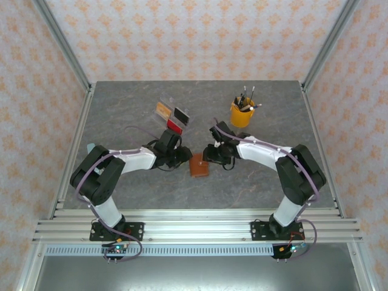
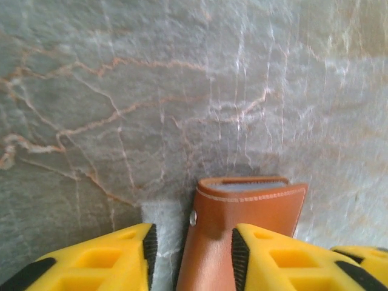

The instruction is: Take the credit cards out of the card holder

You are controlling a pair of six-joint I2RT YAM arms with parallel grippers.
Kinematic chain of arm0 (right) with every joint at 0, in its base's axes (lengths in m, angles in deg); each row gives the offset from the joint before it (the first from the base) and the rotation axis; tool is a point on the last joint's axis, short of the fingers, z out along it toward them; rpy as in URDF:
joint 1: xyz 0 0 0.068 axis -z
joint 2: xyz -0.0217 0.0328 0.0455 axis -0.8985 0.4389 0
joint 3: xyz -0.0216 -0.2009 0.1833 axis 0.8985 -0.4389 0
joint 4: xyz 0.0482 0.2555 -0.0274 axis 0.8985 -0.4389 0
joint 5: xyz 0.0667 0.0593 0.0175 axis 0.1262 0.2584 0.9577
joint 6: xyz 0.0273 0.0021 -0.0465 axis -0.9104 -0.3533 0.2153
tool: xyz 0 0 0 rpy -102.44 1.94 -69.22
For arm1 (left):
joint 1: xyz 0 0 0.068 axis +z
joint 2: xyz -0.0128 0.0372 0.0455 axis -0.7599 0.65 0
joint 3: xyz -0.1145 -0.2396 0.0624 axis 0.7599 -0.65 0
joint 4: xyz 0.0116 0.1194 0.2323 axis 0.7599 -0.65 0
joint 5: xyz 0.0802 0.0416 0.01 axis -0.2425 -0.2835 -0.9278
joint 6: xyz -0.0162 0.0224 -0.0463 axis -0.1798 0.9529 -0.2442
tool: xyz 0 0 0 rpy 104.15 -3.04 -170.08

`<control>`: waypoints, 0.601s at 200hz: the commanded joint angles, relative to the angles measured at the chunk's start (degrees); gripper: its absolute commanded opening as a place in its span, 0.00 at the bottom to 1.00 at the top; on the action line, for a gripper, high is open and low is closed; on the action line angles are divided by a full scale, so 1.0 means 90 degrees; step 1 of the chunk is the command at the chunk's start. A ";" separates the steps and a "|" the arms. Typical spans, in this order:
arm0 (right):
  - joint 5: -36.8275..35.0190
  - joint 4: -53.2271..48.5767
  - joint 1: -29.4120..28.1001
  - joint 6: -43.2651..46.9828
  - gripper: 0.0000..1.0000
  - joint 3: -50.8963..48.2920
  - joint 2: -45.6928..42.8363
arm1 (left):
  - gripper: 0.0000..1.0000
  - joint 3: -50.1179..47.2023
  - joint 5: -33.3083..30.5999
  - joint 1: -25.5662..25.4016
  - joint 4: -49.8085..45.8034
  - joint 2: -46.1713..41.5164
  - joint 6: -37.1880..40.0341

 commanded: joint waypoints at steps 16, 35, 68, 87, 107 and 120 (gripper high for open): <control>-0.0651 -0.0649 -0.0398 0.0102 0.42 0.0518 0.0253 | 0.48 -0.0300 0.0753 0.0015 -0.0231 -0.0497 0.0565; -0.0066 -0.0293 -0.0430 -0.0023 0.38 0.0554 0.0491 | 0.50 -0.0376 0.0882 0.0052 -0.0262 -0.0504 0.0578; 0.0093 -0.0228 -0.0465 -0.0165 0.35 0.0649 0.0784 | 0.47 -0.0428 0.1255 0.0073 -0.0035 -0.0270 0.0556; -0.0055 -0.0394 -0.0474 -0.0084 0.36 0.0690 0.0859 | 0.44 -0.0417 0.1384 0.0073 0.0105 -0.0151 0.0553; -0.0141 -0.0524 -0.0474 -0.0007 0.37 0.0730 0.0961 | 0.40 -0.0326 0.1500 0.0072 0.0102 -0.0036 0.0618; -0.0172 -0.0531 -0.0476 -0.0003 0.38 0.0721 0.1025 | 0.38 -0.0327 0.1622 0.0074 0.0222 0.0016 0.0619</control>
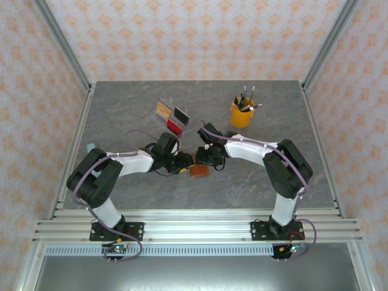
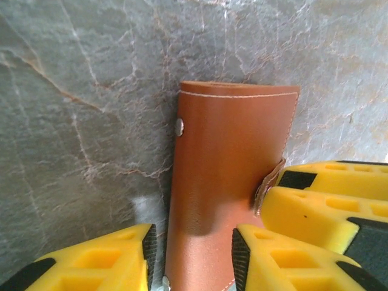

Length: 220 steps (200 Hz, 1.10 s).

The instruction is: Take the credit cards out of the card holder

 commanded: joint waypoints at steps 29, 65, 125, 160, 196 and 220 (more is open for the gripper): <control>-0.0038 -0.0099 -0.0026 0.0037 0.37 -0.0012 0.0302 | 0.37 -0.0045 0.0588 0.0051 0.0529 0.0327 0.0134; 0.0518 0.0549 0.0077 -0.0182 0.38 -0.0329 0.0282 | 0.33 -0.0233 0.0897 0.0145 0.1175 0.0395 -0.0078; 0.0208 0.0268 0.0107 -0.0050 0.41 -0.0155 0.0101 | 0.11 -0.0354 0.1011 0.0186 0.1613 0.0142 -0.0125; -0.0208 -0.0112 -0.0004 0.0133 0.43 0.0058 0.0088 | 0.02 -0.0344 0.1055 0.0190 0.1663 0.0062 -0.0172; -0.0554 -0.0333 -0.0120 0.0156 0.43 0.0203 0.0164 | 0.00 -0.0354 0.1028 0.0184 0.1573 -0.0052 -0.0136; -0.0643 -0.0334 -0.0141 0.0107 0.41 0.0213 0.0209 | 0.00 -0.0383 0.0979 0.0184 0.1516 -0.0120 -0.0106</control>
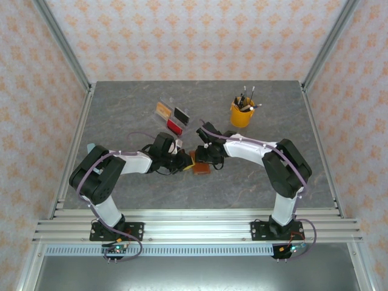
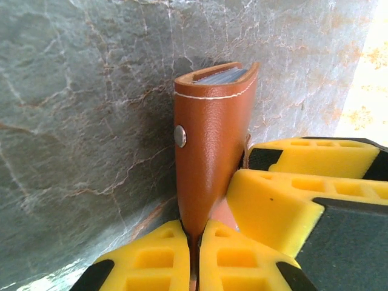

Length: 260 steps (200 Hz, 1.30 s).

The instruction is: Take the credit cards out of the card holder

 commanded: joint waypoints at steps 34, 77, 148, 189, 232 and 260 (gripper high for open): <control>-0.0418 -0.0400 -0.0108 0.0002 0.35 0.0145 0.0194 | 0.00 -0.0072 0.0030 -0.0059 0.0207 -0.0347 0.0023; -0.0739 -0.0309 -0.0108 -0.0177 0.21 -0.0020 0.0071 | 0.00 -0.0141 -0.0114 -0.0060 0.0067 -0.0376 0.0055; -0.0845 0.0328 0.0148 -0.0742 0.00 -0.0655 -0.0375 | 0.00 -0.0366 -0.0446 0.0007 -0.0005 -0.0239 -0.0101; -0.1046 0.0160 0.0253 -0.0732 0.05 -0.0673 -0.0497 | 0.09 -0.0180 -0.0553 0.0046 -0.0492 -0.0370 0.0035; -0.1561 -0.0339 0.0169 -0.0392 0.18 -0.0414 -0.0221 | 0.68 -0.0017 -0.0906 0.0151 -0.0950 -0.0893 0.0006; -0.1805 -0.0503 0.0127 -0.0336 0.23 -0.0307 -0.0195 | 0.86 0.0071 -0.1449 0.0275 -0.1593 -0.1245 0.0232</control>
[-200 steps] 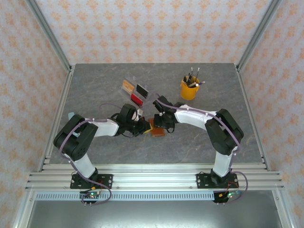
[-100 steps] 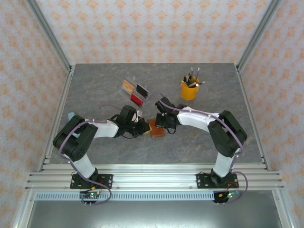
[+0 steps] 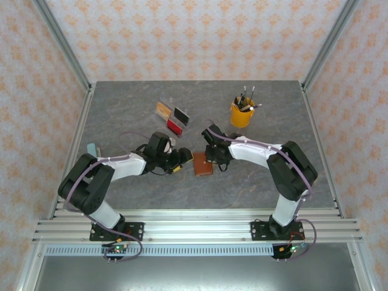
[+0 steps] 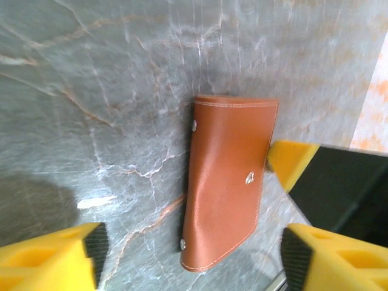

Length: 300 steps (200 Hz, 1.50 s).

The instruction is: Take the credit cards out of the card holder

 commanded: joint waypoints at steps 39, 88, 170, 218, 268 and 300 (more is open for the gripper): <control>-0.1162 -0.0873 -0.0147 0.0129 0.30 0.0291 0.0054 | 1.00 0.0424 -0.1592 0.0138 -0.1792 -0.0728 0.0598; -0.1747 -0.1241 -0.0305 -0.0025 0.29 0.0385 -0.0139 | 1.00 0.0540 -0.1956 0.0142 -0.2240 -0.0749 0.0697; -0.1113 -0.0822 -0.0310 -0.0300 0.17 0.0175 -0.0020 | 1.00 0.0573 -0.2361 0.0147 -0.2568 -0.1016 0.0747; -0.1205 -0.0770 -0.0310 -0.0038 0.06 0.0257 -0.0398 | 1.00 0.0594 -0.2641 0.0166 -0.2772 -0.1145 0.0817; -0.0816 -0.1035 -0.0310 0.0663 0.07 0.0777 -0.1053 | 1.00 0.0556 -0.2613 0.0399 -0.2792 -0.1247 0.0938; 0.0105 -0.0807 -0.0328 0.0791 0.07 0.1055 -0.1056 | 1.00 0.0458 -0.2660 0.0496 -0.2783 -0.1337 0.0915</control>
